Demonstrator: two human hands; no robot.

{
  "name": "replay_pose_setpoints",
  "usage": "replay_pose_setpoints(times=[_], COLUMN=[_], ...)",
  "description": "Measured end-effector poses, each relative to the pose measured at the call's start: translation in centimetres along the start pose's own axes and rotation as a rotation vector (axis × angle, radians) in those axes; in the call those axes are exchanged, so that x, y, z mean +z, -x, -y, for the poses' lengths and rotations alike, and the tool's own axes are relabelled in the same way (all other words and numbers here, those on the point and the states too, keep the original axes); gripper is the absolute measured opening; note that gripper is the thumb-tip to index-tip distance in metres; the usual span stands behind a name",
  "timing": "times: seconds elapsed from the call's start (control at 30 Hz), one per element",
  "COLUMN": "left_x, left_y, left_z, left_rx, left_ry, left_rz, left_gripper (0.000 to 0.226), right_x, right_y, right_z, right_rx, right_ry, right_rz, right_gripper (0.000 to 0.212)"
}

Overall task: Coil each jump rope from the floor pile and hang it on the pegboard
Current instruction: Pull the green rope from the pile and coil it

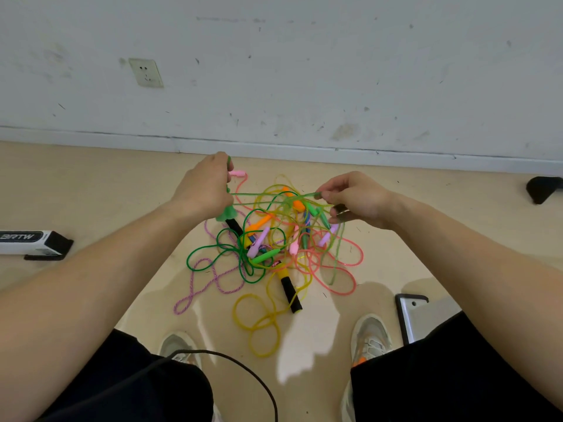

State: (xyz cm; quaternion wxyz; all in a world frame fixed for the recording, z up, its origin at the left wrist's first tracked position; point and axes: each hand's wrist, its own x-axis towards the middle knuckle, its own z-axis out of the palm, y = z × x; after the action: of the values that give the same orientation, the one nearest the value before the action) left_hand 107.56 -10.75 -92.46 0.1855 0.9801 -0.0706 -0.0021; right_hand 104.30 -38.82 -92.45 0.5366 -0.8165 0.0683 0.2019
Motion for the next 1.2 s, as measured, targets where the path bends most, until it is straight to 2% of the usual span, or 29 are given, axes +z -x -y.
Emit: replay_pose_setpoints(times=[0.13, 0.23, 0.3, 0.37, 0.47, 0.5, 0.57, 0.63, 0.73, 0.8, 0.87, 0.97, 1.07, 1.13, 1.2], left_x=[0.1, 0.2, -0.1, -0.6, -1.0, -1.1, -1.1, -1.0, -0.8, -0.7, -0.9, -1.8, -2.3, -2.3, -2.0], left_y=[-0.1, 0.0, 0.0, 0.0, 0.3, 0.5, 1.0, 1.5, 2.3, 2.6, 2.6, 2.3, 2.5, 2.6, 2.8], left_z=[0.2, -0.3, -0.3, -0.3, -1.0, -1.4, -2.4, -3.4, -4.9, -5.6, -5.9, -5.5, -5.3, -5.2, -5.2], left_rx=[-0.054, -0.051, -0.077, -0.106, -0.114, -0.12, -0.129, -0.096, -0.012, 0.033, 0.072, 0.096, 0.132, 0.162, 0.19], left_ry=[0.039, 0.071, 0.24, 0.413, 0.506, 0.582, 0.736, 0.81, 0.873, 0.907, 0.912, 0.925, 0.953, 0.924, 0.867], left_rz=[-0.023, -0.075, -0.112, -0.16, -0.183, -0.162, -0.087, -0.007, 0.115, 0.177, 0.214, 0.268, 0.378, 0.468, 0.525], left_gripper=[0.048, 0.049, 0.048, 0.047, 0.046, 0.045, 0.042, 0.042, 0.044, 0.046, 0.047, 0.045, 0.045, 0.046, 0.047], right_x=[-0.2, -0.5, -1.1, -1.5, -1.4, -1.2, -0.7, 0.4, 2.6, 3.6, 4.0, 3.3, 2.9, 3.0, 3.0], right_y=[-0.8, -1.3, -1.5, -1.5, -1.3, -1.2, -1.3, -1.3, -1.0, -0.8, -0.3, 0.3, 0.1, 0.1, 0.2], right_z=[-1.5, -2.5, -2.8, -3.1, -3.4, -3.5, -3.5, -3.1, -1.5, -0.8, -0.3, 0.0, 0.1, 0.3, 0.3], right_rx=[0.124, 0.169, 0.188, 0.21, 0.238, 0.252, 0.218, 0.08, -0.133, -0.199, -0.239, -0.189, -0.061, -0.025, -0.047], right_ry=[0.408, 0.713, 0.871, 0.953, 0.972, 0.994, 1.059, 0.933, 0.388, 0.183, 0.042, -0.188, -0.319, -0.288, -0.118], right_rz=[-0.154, -0.147, -0.11, -0.093, -0.137, -0.131, -0.04, 0.056, 0.123, 0.22, 0.373, 0.561, 0.646, 0.61, 0.558], right_gripper=[0.02, 0.021, 0.02, 0.02, 0.023, 0.027, 0.053, 0.076, 0.078, 0.083, 0.082, 0.067, 0.039, 0.011, 0.035])
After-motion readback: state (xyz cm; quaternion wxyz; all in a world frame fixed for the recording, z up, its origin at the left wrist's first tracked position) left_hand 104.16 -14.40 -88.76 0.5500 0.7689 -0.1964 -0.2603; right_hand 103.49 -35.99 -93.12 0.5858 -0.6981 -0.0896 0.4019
